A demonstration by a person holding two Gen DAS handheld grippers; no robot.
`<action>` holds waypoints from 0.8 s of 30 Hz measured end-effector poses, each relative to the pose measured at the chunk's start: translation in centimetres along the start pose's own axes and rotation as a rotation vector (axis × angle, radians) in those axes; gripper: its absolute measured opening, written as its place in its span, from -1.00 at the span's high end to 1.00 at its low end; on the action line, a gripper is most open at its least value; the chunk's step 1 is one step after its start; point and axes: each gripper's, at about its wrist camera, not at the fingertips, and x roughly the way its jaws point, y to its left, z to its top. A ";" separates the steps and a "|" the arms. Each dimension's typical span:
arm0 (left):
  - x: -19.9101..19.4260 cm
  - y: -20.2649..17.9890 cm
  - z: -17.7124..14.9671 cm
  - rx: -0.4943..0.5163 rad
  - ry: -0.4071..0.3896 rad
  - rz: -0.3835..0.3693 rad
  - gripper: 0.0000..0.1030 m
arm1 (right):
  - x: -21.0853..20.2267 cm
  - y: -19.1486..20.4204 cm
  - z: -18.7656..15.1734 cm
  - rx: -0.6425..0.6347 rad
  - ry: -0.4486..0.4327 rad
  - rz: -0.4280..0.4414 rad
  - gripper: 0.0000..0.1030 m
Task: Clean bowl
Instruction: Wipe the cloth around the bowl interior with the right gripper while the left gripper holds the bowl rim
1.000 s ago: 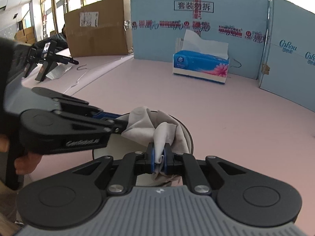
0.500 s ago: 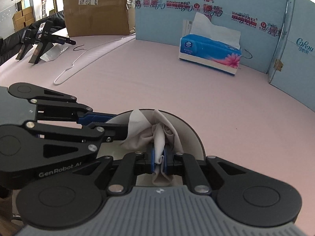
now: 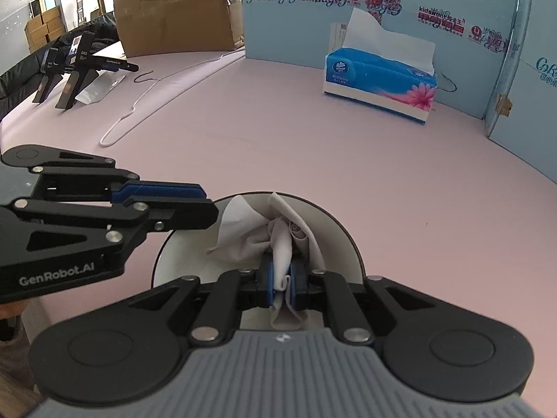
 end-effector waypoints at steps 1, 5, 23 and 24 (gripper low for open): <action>-0.1 0.0 0.0 0.000 -0.002 0.000 0.71 | 0.0 0.0 0.0 0.001 0.001 0.002 0.75; 0.0 -0.1 -0.1 0.000 0.001 0.001 0.71 | -0.2 -0.1 0.1 0.011 0.006 0.025 0.74; 2.3 -1.1 0.2 0.024 0.067 0.034 0.71 | -2.2 -0.4 -0.9 -0.010 0.005 0.062 0.78; 2.3 -1.1 0.2 0.025 0.068 0.036 0.71 | -2.3 -0.2 -0.8 -0.019 -0.004 0.062 0.77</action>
